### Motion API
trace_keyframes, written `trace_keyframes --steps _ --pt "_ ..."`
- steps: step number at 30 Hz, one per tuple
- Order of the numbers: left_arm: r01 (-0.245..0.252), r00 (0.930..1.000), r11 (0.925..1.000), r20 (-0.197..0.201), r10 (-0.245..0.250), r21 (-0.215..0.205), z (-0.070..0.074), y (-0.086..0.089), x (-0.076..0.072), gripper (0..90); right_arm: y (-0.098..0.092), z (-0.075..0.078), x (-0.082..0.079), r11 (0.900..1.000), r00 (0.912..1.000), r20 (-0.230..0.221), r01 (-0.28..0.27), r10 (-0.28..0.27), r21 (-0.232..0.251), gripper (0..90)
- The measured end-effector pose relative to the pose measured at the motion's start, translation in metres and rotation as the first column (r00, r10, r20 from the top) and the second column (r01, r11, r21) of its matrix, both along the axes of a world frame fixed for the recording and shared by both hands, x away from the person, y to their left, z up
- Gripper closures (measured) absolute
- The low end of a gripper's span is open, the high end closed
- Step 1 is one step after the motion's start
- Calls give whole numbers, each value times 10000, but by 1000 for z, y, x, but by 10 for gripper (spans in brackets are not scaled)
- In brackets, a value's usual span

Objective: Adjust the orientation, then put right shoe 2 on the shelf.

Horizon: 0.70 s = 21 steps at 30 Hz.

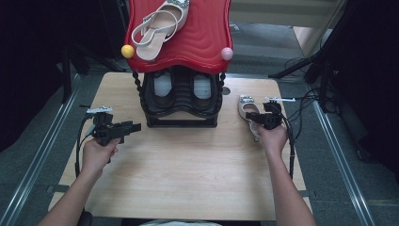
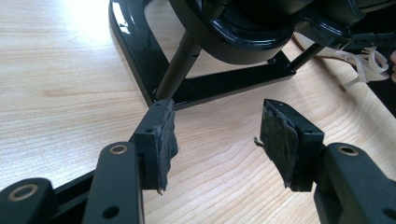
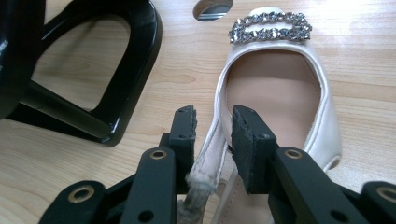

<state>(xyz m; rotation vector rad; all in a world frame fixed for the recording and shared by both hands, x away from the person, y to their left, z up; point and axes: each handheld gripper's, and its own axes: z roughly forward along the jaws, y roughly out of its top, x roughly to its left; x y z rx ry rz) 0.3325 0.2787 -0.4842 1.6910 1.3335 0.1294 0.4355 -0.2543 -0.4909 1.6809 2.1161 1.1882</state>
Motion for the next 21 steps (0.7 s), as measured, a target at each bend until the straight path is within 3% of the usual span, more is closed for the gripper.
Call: trace_keyframes --steps 14,21 --pt "0 10000 10000 -4 0 9 -1 1 -1 454 8 -5 1 9966 9999 -2 137 -138 -813 822" --pt "9 10000 10000 -41 -9 -15 -1 1 0 454 6 -4 2 9965 9998 -50 199 -203 -811 858"
